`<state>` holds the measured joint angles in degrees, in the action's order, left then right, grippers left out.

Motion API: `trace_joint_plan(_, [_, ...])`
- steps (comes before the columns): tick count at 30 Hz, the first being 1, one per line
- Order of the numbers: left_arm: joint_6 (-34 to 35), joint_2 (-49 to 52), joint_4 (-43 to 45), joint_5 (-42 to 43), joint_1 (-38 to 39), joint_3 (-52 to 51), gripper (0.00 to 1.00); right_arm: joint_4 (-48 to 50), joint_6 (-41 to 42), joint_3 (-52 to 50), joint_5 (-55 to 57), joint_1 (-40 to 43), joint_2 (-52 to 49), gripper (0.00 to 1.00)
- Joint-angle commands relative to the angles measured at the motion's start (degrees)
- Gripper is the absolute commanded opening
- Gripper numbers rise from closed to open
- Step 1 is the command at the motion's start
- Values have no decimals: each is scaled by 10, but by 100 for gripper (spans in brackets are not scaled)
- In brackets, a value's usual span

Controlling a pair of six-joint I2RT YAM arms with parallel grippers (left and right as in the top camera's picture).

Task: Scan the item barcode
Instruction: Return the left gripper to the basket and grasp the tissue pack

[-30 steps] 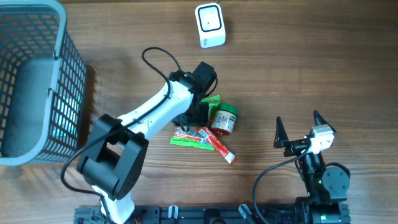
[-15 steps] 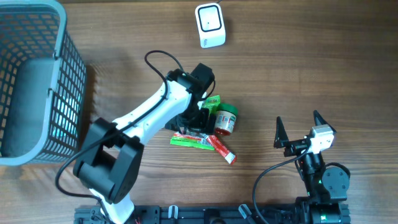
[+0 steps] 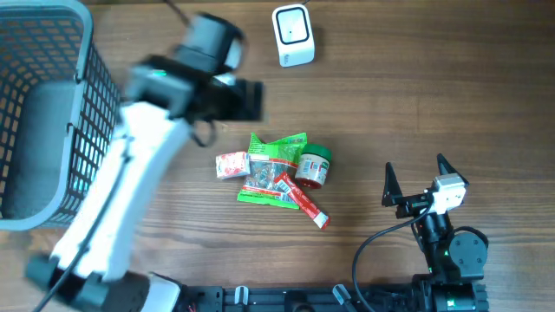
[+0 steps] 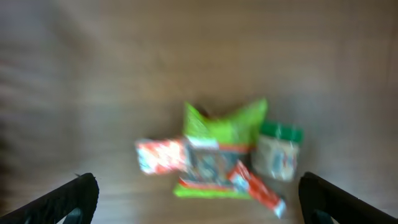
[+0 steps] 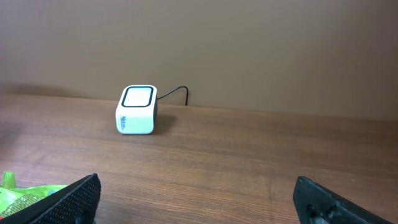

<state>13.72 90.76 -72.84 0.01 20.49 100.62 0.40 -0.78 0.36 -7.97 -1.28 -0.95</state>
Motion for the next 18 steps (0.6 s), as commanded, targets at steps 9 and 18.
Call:
trace_joint_plan(9, [-145,-98,49,78,-249,19,100,2,-6,-1,-9,2,2,99])
trace_joint_plan(18, [-44,-93,184,65,-469,19,100,2,-6,-1,-9,2,2,100])
